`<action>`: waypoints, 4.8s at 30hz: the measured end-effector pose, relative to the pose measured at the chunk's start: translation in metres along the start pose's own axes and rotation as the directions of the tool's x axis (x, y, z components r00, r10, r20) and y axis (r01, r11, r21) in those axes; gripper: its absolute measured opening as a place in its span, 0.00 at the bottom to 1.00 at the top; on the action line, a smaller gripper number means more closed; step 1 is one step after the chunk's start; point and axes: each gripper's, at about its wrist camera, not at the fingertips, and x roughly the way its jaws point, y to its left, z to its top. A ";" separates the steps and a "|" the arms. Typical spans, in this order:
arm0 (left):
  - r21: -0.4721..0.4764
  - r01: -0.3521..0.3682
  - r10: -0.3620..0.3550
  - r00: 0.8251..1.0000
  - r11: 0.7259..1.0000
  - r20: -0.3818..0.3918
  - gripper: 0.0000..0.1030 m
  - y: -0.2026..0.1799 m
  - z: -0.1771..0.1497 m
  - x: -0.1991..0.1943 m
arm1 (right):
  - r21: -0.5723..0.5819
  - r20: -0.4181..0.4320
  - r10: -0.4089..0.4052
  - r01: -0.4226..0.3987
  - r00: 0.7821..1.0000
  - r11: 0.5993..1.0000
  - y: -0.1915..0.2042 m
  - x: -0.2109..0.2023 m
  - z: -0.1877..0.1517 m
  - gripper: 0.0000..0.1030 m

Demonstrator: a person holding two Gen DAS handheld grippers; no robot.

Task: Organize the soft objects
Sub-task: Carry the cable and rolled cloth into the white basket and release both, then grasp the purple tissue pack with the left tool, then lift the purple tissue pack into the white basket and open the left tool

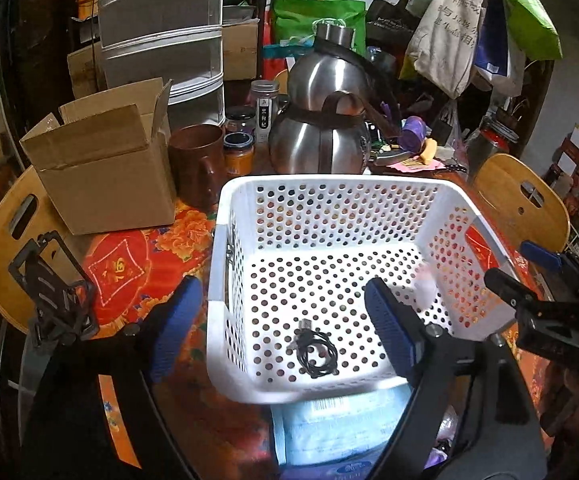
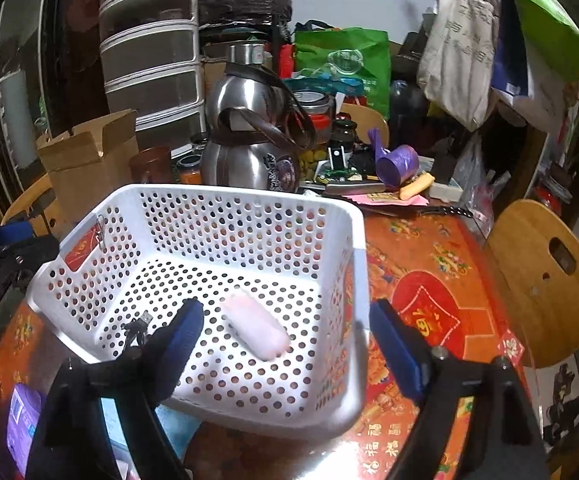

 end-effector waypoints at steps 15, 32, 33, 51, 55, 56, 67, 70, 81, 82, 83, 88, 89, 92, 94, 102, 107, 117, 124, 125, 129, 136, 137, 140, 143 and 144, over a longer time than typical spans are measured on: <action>-0.005 0.012 -0.012 0.997 1.000 0.075 0.86 0.015 -0.041 -0.059 | 0.034 -0.014 0.007 -0.006 1.000 0.999 0.004 -0.033 -0.023 0.82; -0.026 0.106 -0.095 0.962 0.994 0.257 0.95 0.035 -0.225 -0.164 | -0.062 0.181 0.205 -0.197 0.962 0.979 0.079 -0.147 -0.172 0.82; -0.023 0.108 -0.099 0.961 0.994 0.258 0.95 0.036 -0.236 -0.165 | -0.083 0.188 0.211 -0.198 0.959 0.977 0.085 -0.150 -0.177 0.82; 0.090 0.217 -0.231 0.953 0.972 0.198 0.93 0.017 -0.269 -0.114 | -0.262 0.113 0.297 -0.260 0.948 0.929 0.126 -0.110 -0.187 0.64; 0.117 0.238 -0.258 0.946 0.964 0.195 0.83 0.009 -0.263 -0.112 | -0.273 0.110 0.313 -0.274 0.943 0.922 0.126 -0.108 -0.186 0.60; 0.121 0.246 -0.266 0.945 0.962 0.189 0.80 0.007 -0.263 -0.110 | -0.276 0.104 0.321 -0.282 0.941 0.919 0.127 -0.107 -0.186 0.57; 0.098 0.292 -0.306 0.935 0.951 0.182 0.46 0.009 -0.260 -0.109 | -0.281 0.085 0.329 -0.294 0.940 0.913 0.127 -0.103 -0.185 0.47; 0.075 0.296 -0.305 0.933 0.952 0.190 0.43 0.012 -0.261 -0.111 | -0.267 0.085 0.327 -0.294 0.941 0.918 0.125 -0.103 -0.184 0.45; 0.079 0.228 -0.240 0.944 0.970 0.226 0.39 0.001 -0.260 -0.126 | -0.239 0.095 0.301 -0.272 0.949 0.932 0.123 -0.109 -0.183 0.36; 0.083 0.223 -0.237 0.945 0.971 0.227 0.39 0.001 -0.260 -0.127 | -0.236 0.100 0.302 -0.272 0.948 0.933 0.123 -0.111 -0.184 0.35; 0.086 0.224 -0.238 0.944 0.971 0.228 0.39 0.001 -0.259 -0.129 | -0.236 0.107 0.302 -0.271 0.947 0.933 0.123 -0.113 -0.184 0.35; 0.098 0.211 -0.230 0.939 0.972 0.257 0.39 -0.002 -0.256 -0.146 | -0.246 0.156 0.290 -0.247 0.944 0.937 0.126 -0.132 -0.181 0.35; 0.102 0.210 -0.230 0.937 0.972 0.263 0.39 -0.002 -0.254 -0.150 | -0.248 0.167 0.287 -0.242 0.943 0.938 0.126 -0.136 -0.180 0.35; 0.119 0.206 -0.232 0.931 0.971 0.282 0.39 -0.007 -0.249 -0.163 | -0.246 0.187 0.285 -0.236 0.940 0.940 0.124 -0.145 -0.175 0.35; 0.125 0.203 -0.232 0.929 0.971 0.290 0.39 -0.010 -0.244 -0.170 | -0.242 0.200 0.283 -0.232 0.938 0.942 0.123 -0.150 -0.173 0.35; 0.159 0.185 -0.229 0.913 0.970 0.338 0.39 -0.030 -0.218 -0.197 | -0.228 0.264 0.250 -0.192 0.931 0.955 0.109 -0.174 -0.149 0.35; 0.193 0.187 -0.249 0.895 0.963 0.371 0.39 -0.046 -0.179 -0.213 | -0.219 0.316 0.225 -0.160 0.922 0.963 0.093 -0.188 -0.113 0.35; 0.240 0.181 -0.260 0.895 0.954 0.363 0.39 -0.078 -0.088 -0.215 | -0.181 0.318 0.205 -0.153 0.925 0.971 0.058 -0.178 -0.042 0.35; 0.231 0.186 -0.254 0.916 0.955 0.311 0.39 -0.083 -0.035 -0.160 | -0.142 0.250 0.212 -0.181 0.945 0.973 0.042 -0.130 -0.010 0.35; 0.228 0.181 -0.248 0.918 0.957 0.310 0.39 -0.084 -0.031 -0.153 | -0.142 0.249 0.207 -0.176 0.946 0.974 0.040 -0.124 -0.006 0.35; 0.215 0.191 -0.247 0.929 0.958 0.275 0.40 -0.084 -0.007 -0.123 | -0.125 0.228 0.211 -0.186 0.951 0.975 0.032 -0.103 0.006 0.35; 0.199 0.170 -0.214 0.950 0.965 0.225 0.44 -0.086 0.017 -0.079 | -0.105 0.193 0.220 -0.203 0.956 0.974 0.028 -0.069 0.017 0.35; 0.196 0.163 -0.207 0.950 0.967 0.232 0.45 -0.086 0.019 -0.075 | -0.107 0.193 0.219 -0.201 0.957 0.974 0.029 -0.066 0.019 0.35; 0.181 0.159 -0.199 0.952 0.971 0.232 0.45 -0.083 0.022 -0.064 | -0.103 0.180 0.211 -0.195 0.961 0.975 0.029 -0.056 0.023 0.35; 0.150 0.181 -0.209 0.958 0.972 0.198 0.56 -0.075 0.026 -0.048 | -0.069 0.142 0.182 -0.174 0.973 0.982 0.022 -0.042 0.021 0.36; 0.133 0.183 -0.205 0.962 0.974 0.179 0.61 -0.071 0.028 -0.039 | -0.063 0.141 0.152 -0.144 0.978 0.988 0.020 -0.040 0.019 0.36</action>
